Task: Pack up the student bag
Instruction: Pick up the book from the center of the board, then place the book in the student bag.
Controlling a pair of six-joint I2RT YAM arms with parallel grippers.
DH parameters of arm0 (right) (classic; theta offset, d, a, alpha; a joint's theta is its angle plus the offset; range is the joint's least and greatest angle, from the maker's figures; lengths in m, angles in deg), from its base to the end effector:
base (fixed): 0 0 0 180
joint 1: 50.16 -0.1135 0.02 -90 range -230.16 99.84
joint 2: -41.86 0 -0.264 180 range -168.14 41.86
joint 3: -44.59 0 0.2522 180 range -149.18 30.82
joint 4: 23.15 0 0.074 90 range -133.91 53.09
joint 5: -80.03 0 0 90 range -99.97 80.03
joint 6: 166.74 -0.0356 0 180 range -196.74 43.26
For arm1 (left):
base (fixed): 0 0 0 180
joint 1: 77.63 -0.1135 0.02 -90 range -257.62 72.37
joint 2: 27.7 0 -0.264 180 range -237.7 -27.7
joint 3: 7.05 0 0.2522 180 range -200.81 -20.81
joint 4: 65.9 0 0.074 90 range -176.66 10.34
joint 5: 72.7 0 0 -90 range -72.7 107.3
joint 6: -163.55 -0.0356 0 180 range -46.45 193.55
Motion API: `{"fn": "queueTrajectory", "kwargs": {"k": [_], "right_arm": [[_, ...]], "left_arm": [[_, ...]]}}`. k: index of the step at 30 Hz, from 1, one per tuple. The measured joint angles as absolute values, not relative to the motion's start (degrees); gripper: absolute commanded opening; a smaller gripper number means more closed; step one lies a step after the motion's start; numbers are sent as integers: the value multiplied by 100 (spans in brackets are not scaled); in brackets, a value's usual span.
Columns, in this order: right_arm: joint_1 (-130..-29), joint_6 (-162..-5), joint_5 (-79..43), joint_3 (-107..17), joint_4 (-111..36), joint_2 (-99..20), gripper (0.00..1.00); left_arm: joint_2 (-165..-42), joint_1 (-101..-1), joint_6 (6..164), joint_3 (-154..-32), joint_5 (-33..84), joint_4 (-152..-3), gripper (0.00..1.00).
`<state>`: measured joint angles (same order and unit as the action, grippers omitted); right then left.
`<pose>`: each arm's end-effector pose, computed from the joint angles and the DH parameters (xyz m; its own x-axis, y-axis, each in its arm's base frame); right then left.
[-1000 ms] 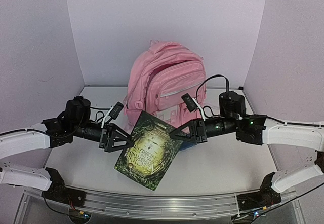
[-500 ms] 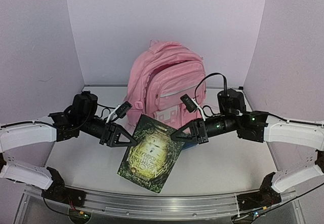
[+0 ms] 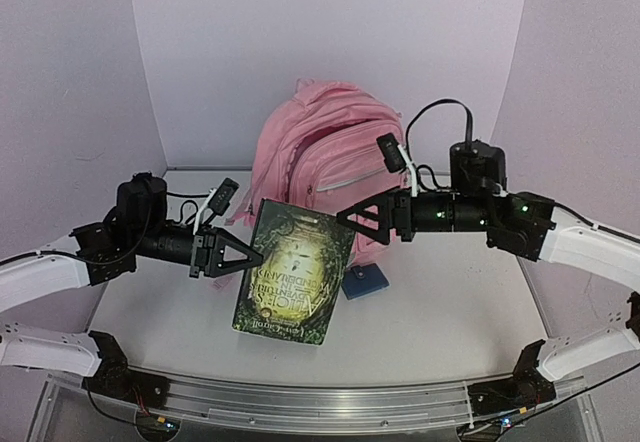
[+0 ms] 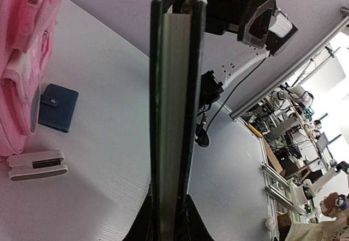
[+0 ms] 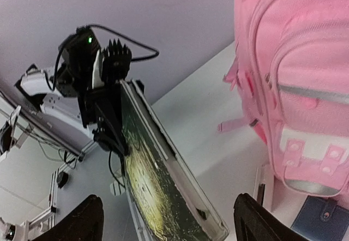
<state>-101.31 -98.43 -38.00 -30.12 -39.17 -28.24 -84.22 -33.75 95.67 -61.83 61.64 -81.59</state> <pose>0.1657 0.2323 0.3612 -0.4762 -0.0711 -0.8765 -0.8614 0.2381 0.4487 0.1423 -0.1714 0.2962 -0.5677 0.1723 -0.8050 0.8232 0.1276 -0.5532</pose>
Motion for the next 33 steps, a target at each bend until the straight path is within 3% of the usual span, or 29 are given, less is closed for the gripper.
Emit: {"fn": "queueTrajectory", "kwargs": {"k": [13,22,33], "right_arm": [[-10107,-9241,-215,-5105,-4516,-3133,93],[-10094,-8796,868,-6352,-4885,-4703,92],[-10094,-9044,1766,-6889,-5382,-5400,87]], "left_arm": [[-8280,-3395,9015,-7596,4343,-9106,0],[-8807,-3540,8909,-8984,3517,-9641,0],[-9262,-3651,8822,-9663,3016,-9995,0]]}}
